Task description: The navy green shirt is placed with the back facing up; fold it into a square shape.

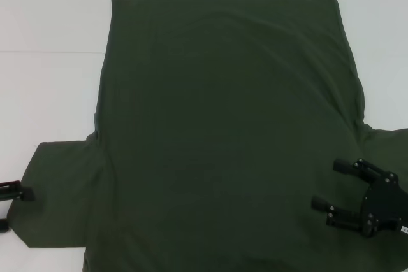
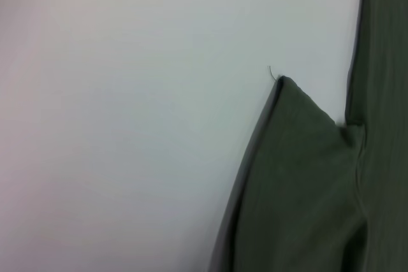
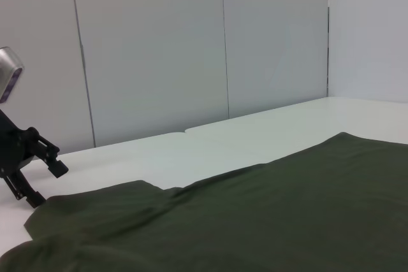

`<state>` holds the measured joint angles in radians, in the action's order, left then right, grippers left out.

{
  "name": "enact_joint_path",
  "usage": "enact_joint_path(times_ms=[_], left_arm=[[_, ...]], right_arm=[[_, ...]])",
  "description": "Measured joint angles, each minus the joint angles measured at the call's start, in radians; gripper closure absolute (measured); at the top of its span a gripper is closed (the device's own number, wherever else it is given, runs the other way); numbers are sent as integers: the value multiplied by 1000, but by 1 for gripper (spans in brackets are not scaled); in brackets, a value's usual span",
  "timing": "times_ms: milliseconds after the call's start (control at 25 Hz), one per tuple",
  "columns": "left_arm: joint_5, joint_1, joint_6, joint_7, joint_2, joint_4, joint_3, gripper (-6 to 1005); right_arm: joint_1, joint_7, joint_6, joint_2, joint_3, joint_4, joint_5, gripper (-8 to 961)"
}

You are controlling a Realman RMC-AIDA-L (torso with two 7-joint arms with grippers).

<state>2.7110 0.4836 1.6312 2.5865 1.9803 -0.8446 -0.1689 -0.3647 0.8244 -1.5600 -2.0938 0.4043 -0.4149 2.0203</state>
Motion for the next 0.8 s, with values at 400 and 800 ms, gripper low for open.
enact_joint_path(times_ms=[400,800], left_arm=[[6,2,-10,0,-2,-2,-2,70],[6,11,-21,-2,-3,6,-6,78]], right_arm=[[1,1,-3,0,1,-3,0,22],[1,2,-3,1,3,-3,0,21]])
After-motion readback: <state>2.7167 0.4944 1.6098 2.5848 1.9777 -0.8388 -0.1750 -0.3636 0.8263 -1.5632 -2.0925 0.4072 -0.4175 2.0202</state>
